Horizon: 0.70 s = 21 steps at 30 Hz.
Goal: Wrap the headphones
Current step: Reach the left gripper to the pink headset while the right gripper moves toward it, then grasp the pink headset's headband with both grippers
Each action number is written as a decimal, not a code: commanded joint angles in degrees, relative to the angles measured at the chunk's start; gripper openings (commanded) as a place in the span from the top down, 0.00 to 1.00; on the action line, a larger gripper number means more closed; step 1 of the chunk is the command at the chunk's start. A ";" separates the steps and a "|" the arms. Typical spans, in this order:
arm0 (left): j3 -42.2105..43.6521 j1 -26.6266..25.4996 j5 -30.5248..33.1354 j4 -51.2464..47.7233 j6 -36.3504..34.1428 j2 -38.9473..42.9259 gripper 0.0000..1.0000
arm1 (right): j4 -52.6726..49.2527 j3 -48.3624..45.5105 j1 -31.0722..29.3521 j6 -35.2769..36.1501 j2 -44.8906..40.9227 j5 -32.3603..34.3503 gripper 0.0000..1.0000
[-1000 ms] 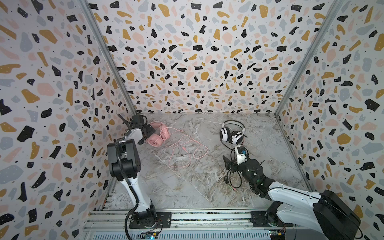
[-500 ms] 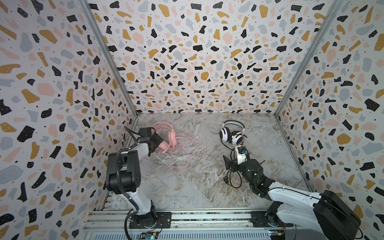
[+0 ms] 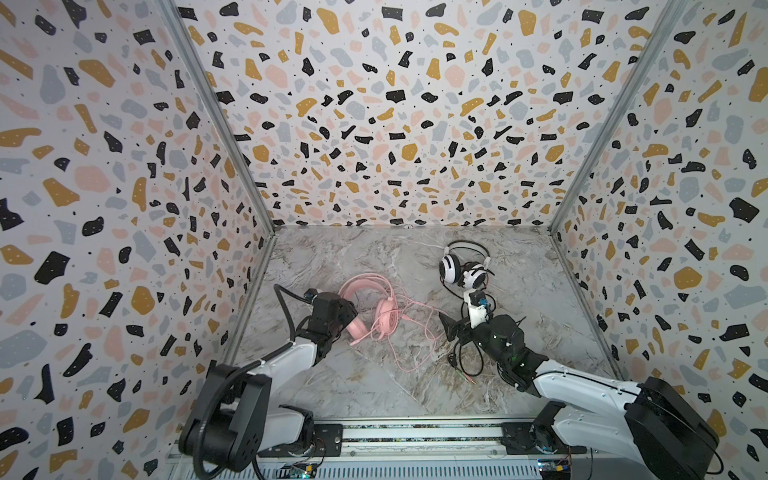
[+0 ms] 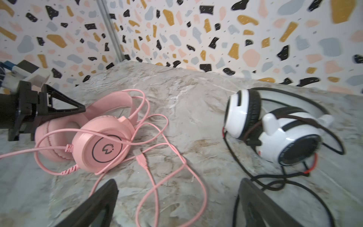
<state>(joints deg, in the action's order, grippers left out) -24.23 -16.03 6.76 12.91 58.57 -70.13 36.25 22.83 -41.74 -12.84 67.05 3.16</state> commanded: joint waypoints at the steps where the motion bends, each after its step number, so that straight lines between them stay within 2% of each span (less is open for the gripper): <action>1: 3.42 -1.77 9.14 5.51 2.67 4.76 0.36 | -5.46 10.58 -0.02 -5.80 4.23 -11.66 0.03; 5: 5.22 -2.36 10.01 6.91 3.05 5.33 0.36 | -14.32 25.92 -1.87 -11.99 16.69 -20.29 0.06; 10: 4.20 -3.04 8.26 7.87 2.43 2.59 0.35 | -32.18 46.22 -5.28 -13.85 33.16 -20.72 0.08; 12: 4.26 -3.91 8.61 8.27 2.41 2.69 0.35 | -36.27 51.54 -5.05 -14.24 38.36 -18.87 0.10; 17: 5.27 -6.45 10.72 8.28 2.28 4.63 0.31 | -48.19 64.09 -4.62 -11.13 48.60 -8.89 0.13; 21: 5.75 -6.63 11.08 7.58 1.93 5.50 0.24 | -58.41 75.64 -3.15 -8.88 58.38 -11.62 0.13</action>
<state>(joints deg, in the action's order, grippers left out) -19.53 -22.26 16.16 18.52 60.88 -65.67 -10.48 91.77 -46.00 -23.86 122.58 -9.10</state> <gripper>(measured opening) 0.753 0.865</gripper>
